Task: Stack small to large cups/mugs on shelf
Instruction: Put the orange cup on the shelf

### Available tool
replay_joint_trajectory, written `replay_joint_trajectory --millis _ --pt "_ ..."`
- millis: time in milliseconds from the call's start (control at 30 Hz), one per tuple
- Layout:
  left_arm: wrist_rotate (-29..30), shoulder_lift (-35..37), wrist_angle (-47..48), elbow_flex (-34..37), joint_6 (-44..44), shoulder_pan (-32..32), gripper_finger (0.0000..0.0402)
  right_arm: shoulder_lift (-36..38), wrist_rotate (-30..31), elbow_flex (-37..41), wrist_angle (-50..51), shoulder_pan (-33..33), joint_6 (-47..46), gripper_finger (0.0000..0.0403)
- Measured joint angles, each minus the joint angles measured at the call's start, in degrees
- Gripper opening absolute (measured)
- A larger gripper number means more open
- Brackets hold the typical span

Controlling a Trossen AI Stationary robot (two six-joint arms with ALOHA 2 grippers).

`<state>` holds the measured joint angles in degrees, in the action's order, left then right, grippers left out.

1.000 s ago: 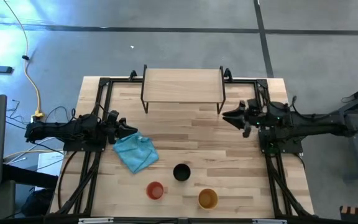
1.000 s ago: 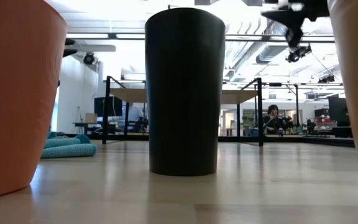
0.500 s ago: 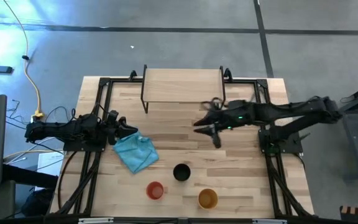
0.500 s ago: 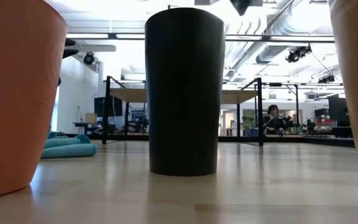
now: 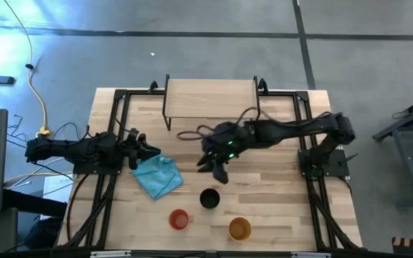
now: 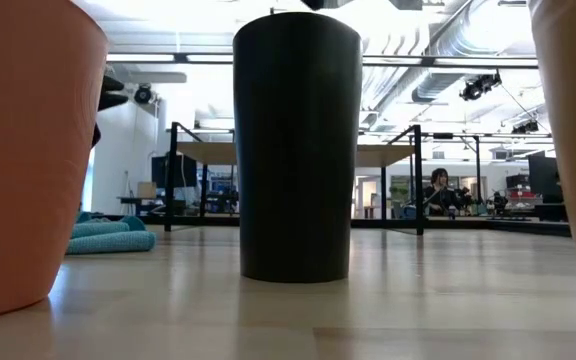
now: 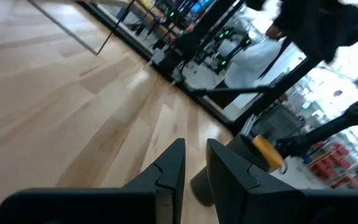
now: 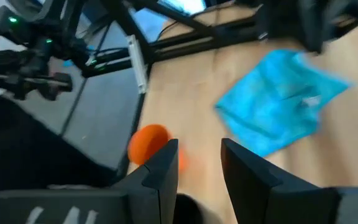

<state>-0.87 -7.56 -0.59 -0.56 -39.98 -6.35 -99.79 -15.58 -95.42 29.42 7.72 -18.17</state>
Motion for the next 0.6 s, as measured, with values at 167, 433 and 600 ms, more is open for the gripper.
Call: replay_joint_trajectory --millis 167,433,600 --pt "-1.8 -4.1 -0.1 0.0 1.8 0.0 0.0056 -8.0 -2.4 -7.7 0.3 2.5 -2.4 0.0112" --pt "-8.1 -7.4 -1.5 0.0 2.0 0.0 0.0056 -18.5 -2.0 -17.3 5.4 5.5 -2.6 0.0112" --pt "-8.2 -7.4 -1.5 0.0 1.1 0.0 0.0056 -21.7 -1.9 -19.3 6.7 6.6 -2.8 0.0112"
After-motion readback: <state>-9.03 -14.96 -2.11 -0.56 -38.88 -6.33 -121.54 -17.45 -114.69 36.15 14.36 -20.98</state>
